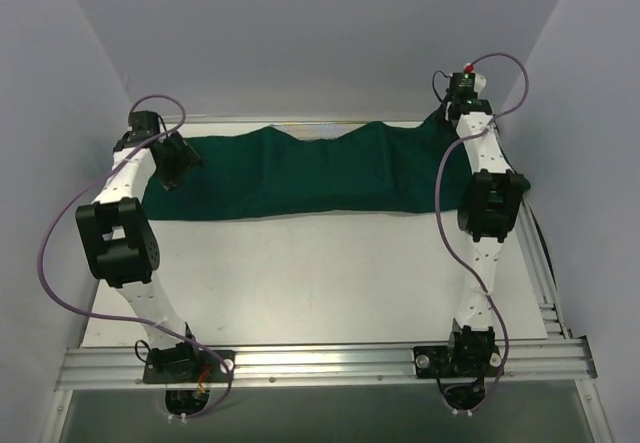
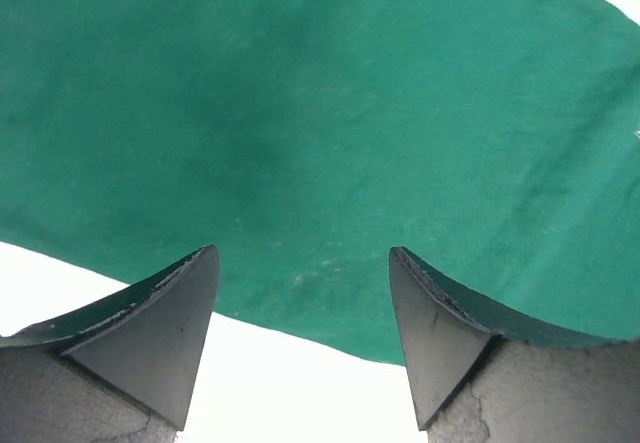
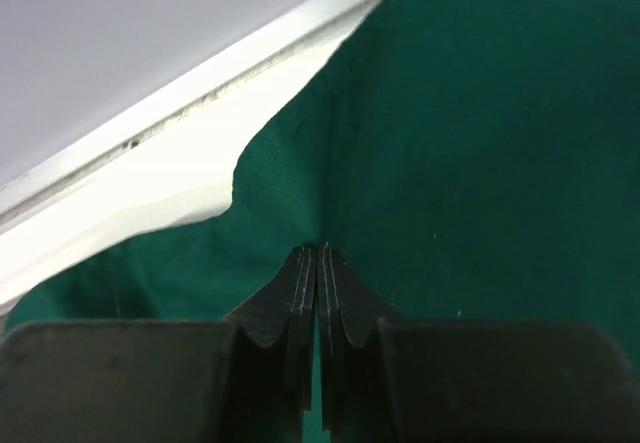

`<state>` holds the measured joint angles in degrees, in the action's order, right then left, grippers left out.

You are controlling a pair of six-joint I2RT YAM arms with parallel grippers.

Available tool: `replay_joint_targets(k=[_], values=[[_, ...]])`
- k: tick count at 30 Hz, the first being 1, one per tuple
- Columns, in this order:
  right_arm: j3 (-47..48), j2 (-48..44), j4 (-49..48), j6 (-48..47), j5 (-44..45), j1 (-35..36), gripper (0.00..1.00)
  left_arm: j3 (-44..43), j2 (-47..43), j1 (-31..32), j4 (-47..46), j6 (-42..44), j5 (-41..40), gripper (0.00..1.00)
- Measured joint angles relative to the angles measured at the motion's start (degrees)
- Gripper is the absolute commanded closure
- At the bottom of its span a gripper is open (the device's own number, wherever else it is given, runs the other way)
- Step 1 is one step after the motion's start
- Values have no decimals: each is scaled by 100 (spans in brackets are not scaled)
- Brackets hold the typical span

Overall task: Open and lay out the surgical kit
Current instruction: Open the surgical kit at the center of the board.

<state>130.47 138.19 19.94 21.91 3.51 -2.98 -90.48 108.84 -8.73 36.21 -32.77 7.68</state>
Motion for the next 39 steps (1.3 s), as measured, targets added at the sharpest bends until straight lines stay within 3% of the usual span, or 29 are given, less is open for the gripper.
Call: replay_joint_targets(k=[10, 14, 19, 23, 26, 32, 34, 39], values=[[-2990, -2262, 385, 498, -542, -179, 100, -98, 341, -212, 280, -361, 101, 16], [-3292, -2455, 420, 177, -522, -232, 99, -262, 459, -254, 291, -363, 155, 17], [-2592, -1725, 466, -146, -330, -308, 99, -337, 527, -282, 350, -299, 192, 21], [-2124, -997, 396, -267, -221, -337, 99, -704, 820, -380, 337, -166, 293, 34], [-1921, -608, 439, -308, -157, -345, 100, -1115, 1182, -442, 223, -79, 472, 41], [-1056, 13, 588, -400, -94, -356, 100, -1897, 2127, -461, -92, -109, 691, 46], [-702, 188, 643, -402, -92, -369, 100, -1978, 2413, -474, -162, -199, 717, 55], [-15, 619, 695, -378, -105, -374, 100, -2179, 2802, -684, -127, -590, 918, 63]])
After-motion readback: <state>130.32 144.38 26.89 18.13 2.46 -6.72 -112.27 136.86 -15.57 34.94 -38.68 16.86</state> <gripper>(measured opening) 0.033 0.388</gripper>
